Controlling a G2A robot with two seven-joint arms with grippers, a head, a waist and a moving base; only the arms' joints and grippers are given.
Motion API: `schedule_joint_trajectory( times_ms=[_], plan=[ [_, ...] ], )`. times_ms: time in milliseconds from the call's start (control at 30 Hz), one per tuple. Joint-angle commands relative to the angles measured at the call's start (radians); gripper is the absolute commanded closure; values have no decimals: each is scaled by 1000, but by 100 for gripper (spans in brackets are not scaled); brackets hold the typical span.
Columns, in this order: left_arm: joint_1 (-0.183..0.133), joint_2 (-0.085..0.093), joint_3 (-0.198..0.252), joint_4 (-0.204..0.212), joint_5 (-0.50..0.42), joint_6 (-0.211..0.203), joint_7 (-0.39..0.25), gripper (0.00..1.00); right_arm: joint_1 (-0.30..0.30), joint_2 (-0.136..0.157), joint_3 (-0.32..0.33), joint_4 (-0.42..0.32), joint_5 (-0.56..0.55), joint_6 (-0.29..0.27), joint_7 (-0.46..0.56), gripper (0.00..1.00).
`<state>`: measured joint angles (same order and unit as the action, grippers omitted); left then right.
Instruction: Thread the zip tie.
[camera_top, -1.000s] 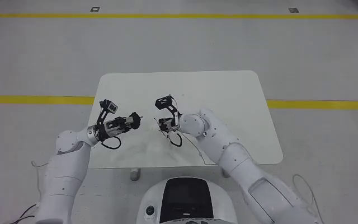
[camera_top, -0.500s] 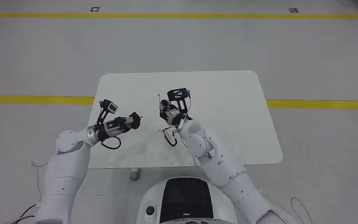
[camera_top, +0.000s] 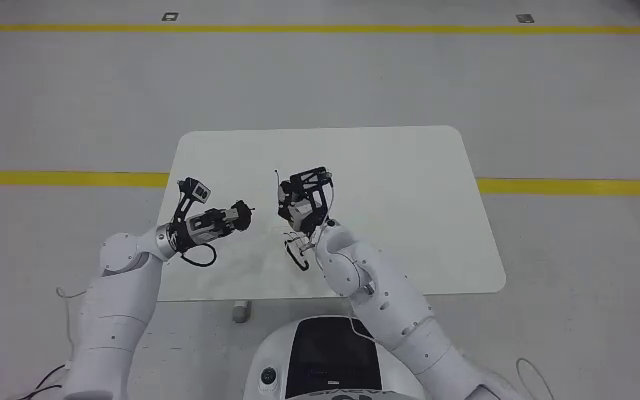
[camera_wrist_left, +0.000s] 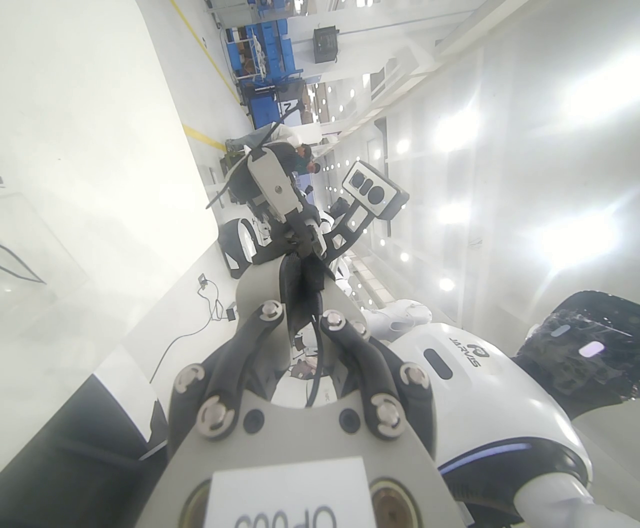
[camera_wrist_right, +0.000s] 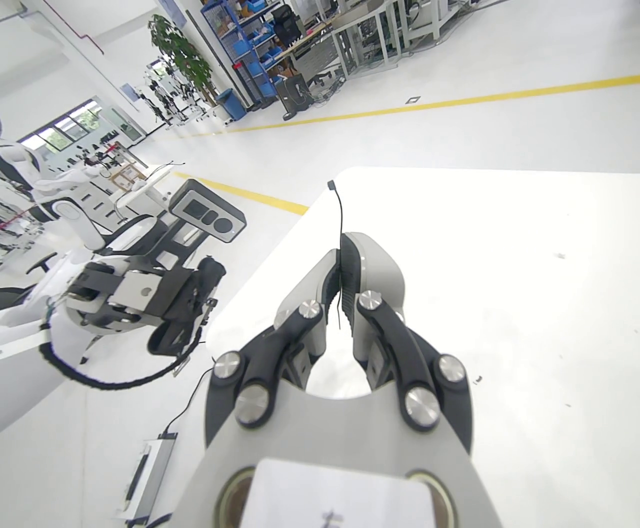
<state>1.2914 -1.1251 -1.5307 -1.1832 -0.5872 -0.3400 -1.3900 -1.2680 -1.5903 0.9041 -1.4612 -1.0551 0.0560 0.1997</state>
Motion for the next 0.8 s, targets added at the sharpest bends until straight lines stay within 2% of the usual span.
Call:
schedule_joint_trajectory(
  times_ms=[0, 167, 367, 567, 767],
  plan=[
    [0, 0, 0, 0, 0, 0, 0, 100, -15, -1, 5, -18, 9, 15, -54, 100],
    [0, 0, 0, 0, 0, 0, 0, 100, -83, -4, -28, -71, -74, 93, -257, 100],
    [0, 0, 0, 0, 0, 0, 0, 100, -125, -20, -89, -60, -128, 182, -464, 100],
    [0, 0, 0, 0, 0, 0, 0, 100, -111, -45, -145, 2, -124, 219, -584, 100],
    [0, 0, 0, 0, 0, 0, 0, 100, -85, -65, -186, 56, -122, 200, -629, 100]
  ],
)
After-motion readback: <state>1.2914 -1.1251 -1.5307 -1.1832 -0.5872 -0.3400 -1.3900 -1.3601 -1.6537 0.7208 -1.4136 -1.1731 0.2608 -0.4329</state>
